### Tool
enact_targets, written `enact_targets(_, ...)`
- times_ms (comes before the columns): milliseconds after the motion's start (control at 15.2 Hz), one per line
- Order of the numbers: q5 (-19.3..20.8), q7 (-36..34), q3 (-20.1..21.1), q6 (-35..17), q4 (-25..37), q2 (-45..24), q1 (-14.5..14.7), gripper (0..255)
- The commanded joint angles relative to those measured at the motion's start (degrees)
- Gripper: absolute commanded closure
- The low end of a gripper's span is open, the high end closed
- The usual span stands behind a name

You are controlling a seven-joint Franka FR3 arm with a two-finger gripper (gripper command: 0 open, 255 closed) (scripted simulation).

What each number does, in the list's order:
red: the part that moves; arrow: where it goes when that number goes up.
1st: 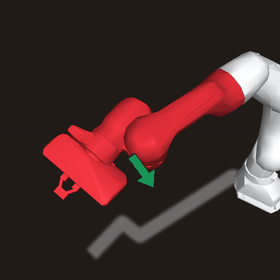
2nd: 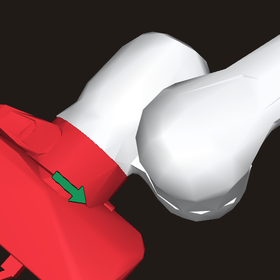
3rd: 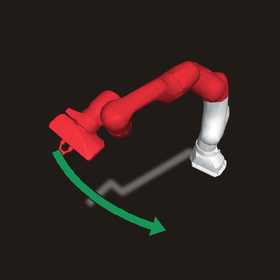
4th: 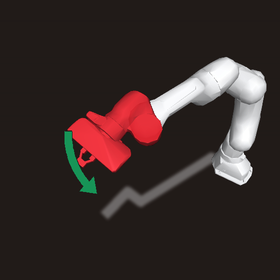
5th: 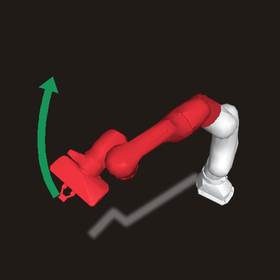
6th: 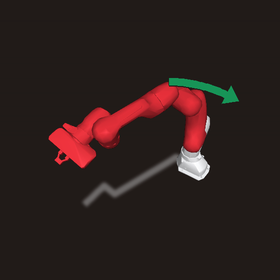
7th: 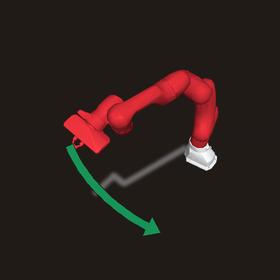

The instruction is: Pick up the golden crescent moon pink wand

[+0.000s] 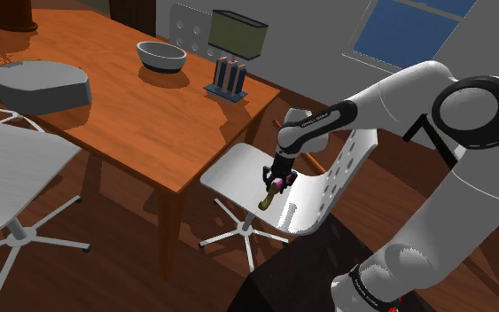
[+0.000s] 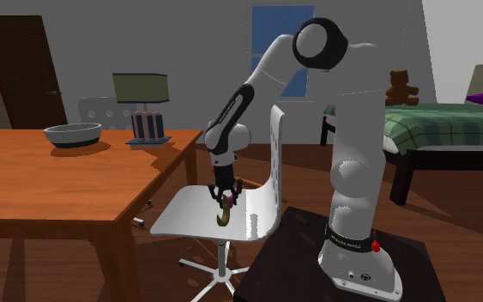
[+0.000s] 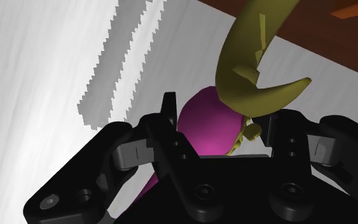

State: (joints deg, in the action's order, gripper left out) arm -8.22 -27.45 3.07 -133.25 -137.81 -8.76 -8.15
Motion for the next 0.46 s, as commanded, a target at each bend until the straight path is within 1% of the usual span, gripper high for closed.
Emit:
enact_targets(0, 0.1, -0.2, 0.0, 1.5, 0.1, 1.4, 0.0, 255)
enact_targets(264, 0.3, -0.6, -0.1, 4.6, 0.5, 4.1, 0.0, 255)
enact_targets(396, 0.3, -0.6, -0.1, 4.7, 0.5, 4.2, 0.0, 255)
